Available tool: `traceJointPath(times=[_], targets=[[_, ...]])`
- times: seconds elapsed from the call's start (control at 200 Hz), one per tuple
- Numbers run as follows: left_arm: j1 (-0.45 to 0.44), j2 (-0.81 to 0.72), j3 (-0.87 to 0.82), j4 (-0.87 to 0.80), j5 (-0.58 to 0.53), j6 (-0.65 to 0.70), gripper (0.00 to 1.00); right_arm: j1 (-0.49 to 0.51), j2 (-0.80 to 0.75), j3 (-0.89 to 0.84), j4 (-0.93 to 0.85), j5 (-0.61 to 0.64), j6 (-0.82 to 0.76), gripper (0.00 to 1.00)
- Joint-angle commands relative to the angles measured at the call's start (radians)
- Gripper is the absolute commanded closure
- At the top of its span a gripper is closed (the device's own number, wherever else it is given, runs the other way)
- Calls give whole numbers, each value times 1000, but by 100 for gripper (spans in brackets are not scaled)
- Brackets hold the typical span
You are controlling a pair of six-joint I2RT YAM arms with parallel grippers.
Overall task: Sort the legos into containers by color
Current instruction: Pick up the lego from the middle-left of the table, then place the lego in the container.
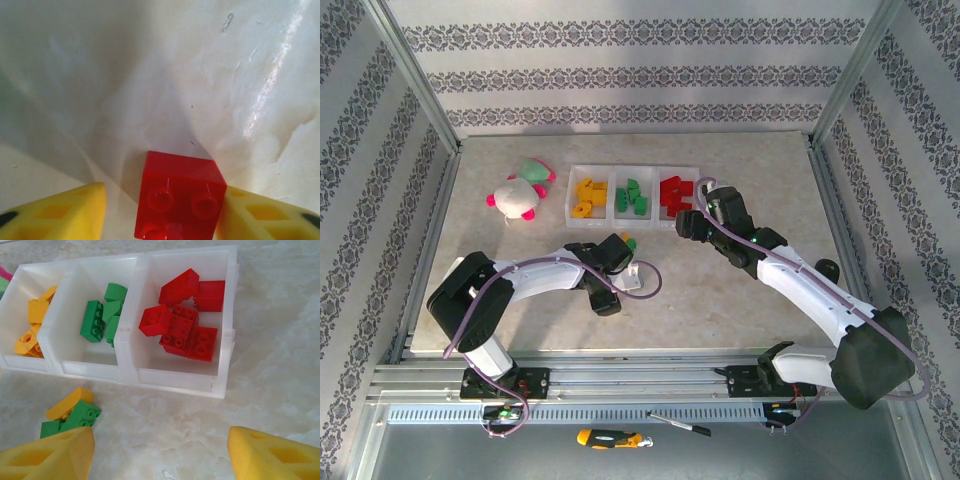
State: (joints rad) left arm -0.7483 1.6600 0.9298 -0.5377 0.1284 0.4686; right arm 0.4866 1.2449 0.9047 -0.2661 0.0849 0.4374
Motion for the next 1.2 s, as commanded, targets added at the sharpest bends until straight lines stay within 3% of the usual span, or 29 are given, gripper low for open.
traceJointPath(times=[0.0,0.125,0.465,0.625,0.859,1.194], targets=[[-11,-2,13,10,3,-4,52,-3,-6,-9,-16,17,-13,29],[-11,-28,5,9,4,-11,68,-3,-13,-12,-17,16,-4,29],[-11,-182,-44,192,-17,-100,78,-10,-101,-39,-15,16,54,29],[-8,-104,25,417,-169,-233,77,-22,-178,-64,-9,21,66,29],[-3,161,393,445,-274,-311,78,-47,-286,-108,-22,12,69,29],[42,593,1070,161,-273,-288,78,-95,-389,-173,-57,1,79,29]])
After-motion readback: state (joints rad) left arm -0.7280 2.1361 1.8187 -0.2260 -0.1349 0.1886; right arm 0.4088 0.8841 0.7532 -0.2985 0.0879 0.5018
